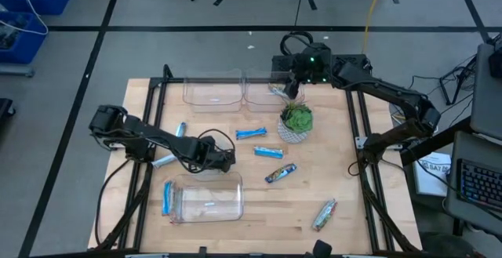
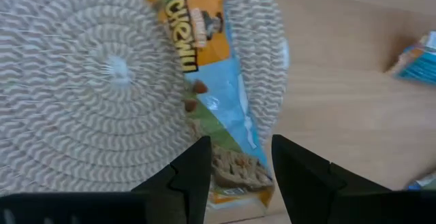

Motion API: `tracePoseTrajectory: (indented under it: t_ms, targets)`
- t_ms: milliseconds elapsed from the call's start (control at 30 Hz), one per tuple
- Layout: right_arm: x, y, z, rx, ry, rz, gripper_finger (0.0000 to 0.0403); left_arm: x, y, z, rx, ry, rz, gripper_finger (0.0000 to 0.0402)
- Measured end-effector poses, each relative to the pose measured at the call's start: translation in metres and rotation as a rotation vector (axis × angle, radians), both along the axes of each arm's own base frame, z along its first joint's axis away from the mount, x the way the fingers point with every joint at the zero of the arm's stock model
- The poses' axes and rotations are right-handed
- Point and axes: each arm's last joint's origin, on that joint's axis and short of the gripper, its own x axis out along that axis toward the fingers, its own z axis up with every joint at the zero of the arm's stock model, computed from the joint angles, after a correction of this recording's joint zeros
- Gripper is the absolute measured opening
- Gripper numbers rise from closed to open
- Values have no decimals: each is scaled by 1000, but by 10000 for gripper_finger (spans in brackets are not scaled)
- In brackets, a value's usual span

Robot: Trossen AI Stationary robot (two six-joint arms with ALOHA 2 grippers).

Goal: Pick and place Granola Bars by type
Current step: Put the yellow granola bar into the top right transparent bin

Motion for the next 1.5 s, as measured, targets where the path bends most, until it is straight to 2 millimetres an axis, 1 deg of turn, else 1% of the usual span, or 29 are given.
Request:
tracePoseTrajectory:
  t_ms: [133,233,333,467,567,733,1000,1267,1500]
  targets:
    - [0,0,0,-1,1,4,240,-1,0,0,-1,10,16,159]
    - [0,0,0,7,-8,21,240,-5,1,-4,4,68,18,159]
    - [0,1,0,7,-8,22,240,-4,2,-13,-16,111,18,159]
    - [0,1,0,4,-7,24,240,5,2,-20,-28,83,5,159]
    - [0,1,0,2,-5,26,240,9,4,-19,-31,38,13,159]
    - [0,1,0,2,-4,26,240,7,8,-8,18,-3,34,159]
    - [0,1,0,-1,-3,28,240,7,14,-8,28,1,56,159]
    - [0,1,0,0,-3,28,240,11,30,-7,25,-21,121,159]
    - [1,1,0,15,-13,50,240,11,47,-8,76,-11,183,159]
